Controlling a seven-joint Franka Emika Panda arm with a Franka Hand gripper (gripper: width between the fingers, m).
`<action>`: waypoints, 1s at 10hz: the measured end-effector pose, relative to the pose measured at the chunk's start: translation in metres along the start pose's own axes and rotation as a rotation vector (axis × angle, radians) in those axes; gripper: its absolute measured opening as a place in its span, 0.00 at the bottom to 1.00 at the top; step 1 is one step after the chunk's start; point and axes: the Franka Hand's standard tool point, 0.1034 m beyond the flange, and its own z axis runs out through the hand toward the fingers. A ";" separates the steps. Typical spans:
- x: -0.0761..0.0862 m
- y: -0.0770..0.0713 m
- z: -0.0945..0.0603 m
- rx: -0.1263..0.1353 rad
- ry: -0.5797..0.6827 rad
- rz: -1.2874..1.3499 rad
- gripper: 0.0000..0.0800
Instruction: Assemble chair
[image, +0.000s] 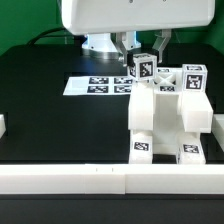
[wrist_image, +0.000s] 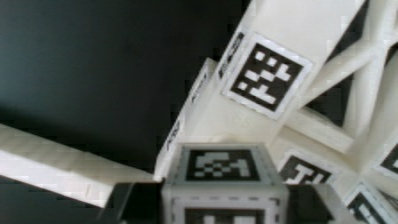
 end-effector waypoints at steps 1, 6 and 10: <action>0.000 0.000 0.000 0.000 0.000 0.000 0.36; -0.009 -0.008 0.005 0.009 -0.019 -0.004 0.36; -0.007 -0.003 0.009 0.005 -0.021 -0.002 0.36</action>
Offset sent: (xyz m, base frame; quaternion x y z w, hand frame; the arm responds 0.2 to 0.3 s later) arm -0.0168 0.0077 -0.0029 0.0091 -0.0152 0.0049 0.9998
